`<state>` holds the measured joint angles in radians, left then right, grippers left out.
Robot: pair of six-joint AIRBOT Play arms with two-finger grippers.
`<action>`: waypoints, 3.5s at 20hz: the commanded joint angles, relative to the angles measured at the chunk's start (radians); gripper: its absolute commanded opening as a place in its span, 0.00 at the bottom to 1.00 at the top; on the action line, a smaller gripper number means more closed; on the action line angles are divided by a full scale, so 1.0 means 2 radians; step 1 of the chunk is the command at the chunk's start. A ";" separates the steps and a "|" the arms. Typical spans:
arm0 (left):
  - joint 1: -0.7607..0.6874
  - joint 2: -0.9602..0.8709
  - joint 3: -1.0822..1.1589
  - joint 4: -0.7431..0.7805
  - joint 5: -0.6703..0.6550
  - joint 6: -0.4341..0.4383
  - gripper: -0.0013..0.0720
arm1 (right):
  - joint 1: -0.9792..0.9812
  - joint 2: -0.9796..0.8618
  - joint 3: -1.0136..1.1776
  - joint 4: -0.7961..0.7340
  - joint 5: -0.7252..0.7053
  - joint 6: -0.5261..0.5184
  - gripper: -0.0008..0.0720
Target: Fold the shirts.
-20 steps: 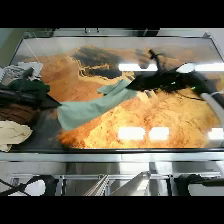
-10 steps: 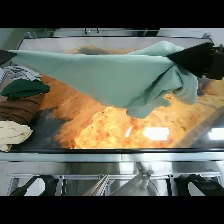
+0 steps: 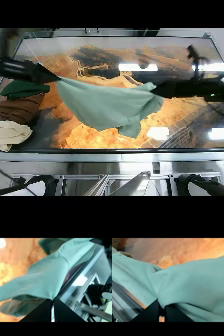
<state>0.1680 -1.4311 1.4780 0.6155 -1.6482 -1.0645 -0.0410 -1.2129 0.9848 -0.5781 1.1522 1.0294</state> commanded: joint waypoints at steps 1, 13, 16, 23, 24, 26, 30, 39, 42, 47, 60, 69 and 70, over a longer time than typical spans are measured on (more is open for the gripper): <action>-0.046 -0.098 0.004 0.063 0.037 -0.008 0.51 | 0.001 -0.082 -0.032 0.014 -0.020 -0.020 0.33; 0.013 -0.081 -0.131 0.073 0.032 -0.049 0.98 | -0.215 -0.115 0.048 -0.081 0.012 -0.010 0.71; -0.002 -0.076 -0.210 0.089 0.071 -0.050 0.96 | -0.209 -0.183 0.049 -0.077 0.010 -0.011 0.71; -0.049 -0.126 -0.232 0.063 0.114 -0.042 0.96 | -0.146 -0.289 0.099 -0.030 0.000 -0.019 0.70; -0.055 -0.134 -0.232 0.052 0.120 -0.036 0.96 | -0.133 -0.295 0.106 -0.023 0.001 -0.019 0.71; -0.060 -0.152 -0.232 0.037 0.123 -0.030 0.96 | -0.109 -0.302 0.115 -0.009 0.002 -0.019 0.70; -0.057 -0.183 -0.232 0.031 0.124 -0.018 0.28 | -0.090 -0.304 0.118 -0.008 0.023 -0.019 0.40; 0.005 -0.081 -0.215 -0.017 0.087 0.019 0.05 | -0.154 -0.213 0.118 0.003 0.055 -0.033 0.04; 0.048 -0.013 -0.167 -0.036 0.055 0.005 0.05 | -0.202 -0.130 0.118 0.003 0.057 -0.032 0.04; 0.099 0.102 -0.039 -0.138 0.004 0.004 0.05 | -0.253 0.051 0.118 0.060 0.081 -0.035 0.04; 0.192 0.187 0.207 -0.220 -0.028 -0.084 0.06 | -0.257 0.328 0.133 0.045 -0.060 -0.060 0.04; -0.008 -0.064 0.044 0.101 0.028 -0.043 0.06 | -0.166 -0.002 -0.020 0.012 -0.062 -0.038 0.04; -0.016 -0.099 0.042 0.117 0.062 -0.043 0.26 | -0.163 -0.046 -0.023 0.009 -0.090 -0.045 0.04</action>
<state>0.2176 -1.4593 1.6245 0.6468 -1.6550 -1.1812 -0.4057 -1.0908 1.0088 -0.5274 1.0821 0.9470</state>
